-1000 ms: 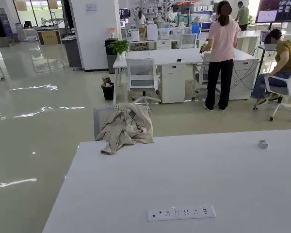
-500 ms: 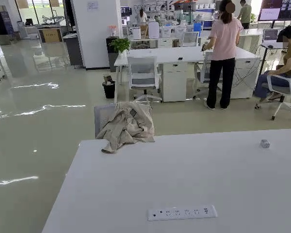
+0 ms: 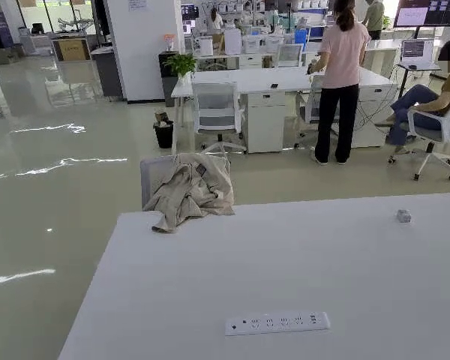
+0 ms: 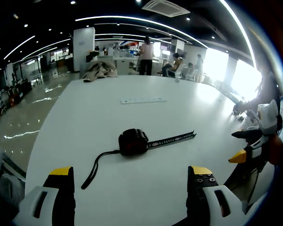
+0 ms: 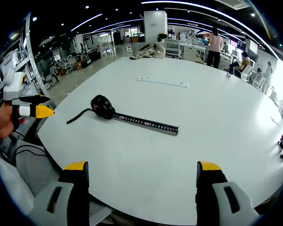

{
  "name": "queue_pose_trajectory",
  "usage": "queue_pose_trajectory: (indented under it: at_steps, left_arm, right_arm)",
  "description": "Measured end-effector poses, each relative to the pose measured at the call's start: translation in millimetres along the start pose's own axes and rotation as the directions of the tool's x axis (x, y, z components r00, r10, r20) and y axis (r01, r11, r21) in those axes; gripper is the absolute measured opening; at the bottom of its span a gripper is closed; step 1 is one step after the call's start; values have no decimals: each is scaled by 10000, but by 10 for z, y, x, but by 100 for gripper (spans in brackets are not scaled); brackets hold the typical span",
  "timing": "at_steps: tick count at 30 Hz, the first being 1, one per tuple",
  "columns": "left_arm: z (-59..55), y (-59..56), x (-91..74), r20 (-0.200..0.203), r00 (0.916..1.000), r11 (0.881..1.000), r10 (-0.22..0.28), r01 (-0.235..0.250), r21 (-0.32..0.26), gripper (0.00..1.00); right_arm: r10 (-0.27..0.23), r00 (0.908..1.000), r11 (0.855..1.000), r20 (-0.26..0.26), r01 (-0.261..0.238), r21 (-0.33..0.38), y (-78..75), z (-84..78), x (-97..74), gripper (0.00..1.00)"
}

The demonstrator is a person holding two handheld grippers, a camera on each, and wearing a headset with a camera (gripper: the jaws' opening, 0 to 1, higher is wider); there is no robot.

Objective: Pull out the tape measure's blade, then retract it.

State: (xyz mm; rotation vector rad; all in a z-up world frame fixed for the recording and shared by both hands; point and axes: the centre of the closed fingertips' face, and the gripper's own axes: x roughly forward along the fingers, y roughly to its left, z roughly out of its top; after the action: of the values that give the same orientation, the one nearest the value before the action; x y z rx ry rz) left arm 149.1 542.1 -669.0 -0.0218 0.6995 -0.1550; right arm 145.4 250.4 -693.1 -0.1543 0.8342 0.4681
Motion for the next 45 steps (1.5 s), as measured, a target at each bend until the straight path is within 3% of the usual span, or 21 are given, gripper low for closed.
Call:
queue_pose_trajectory:
  at_steps: [28, 45]
  left_arm:
    - [163, -86, 475, 179, 9998, 9998, -11, 15, -213, 97]
    - [103, -160, 760, -22, 9999, 9962, -101, 98, -861, 96]
  right_arm:
    - [352, 9984, 9948, -446, -393, -937, -212, 16, 499, 96]
    - [734, 9934, 9761, -884, -897, -1977, -316, 9, 756, 95]
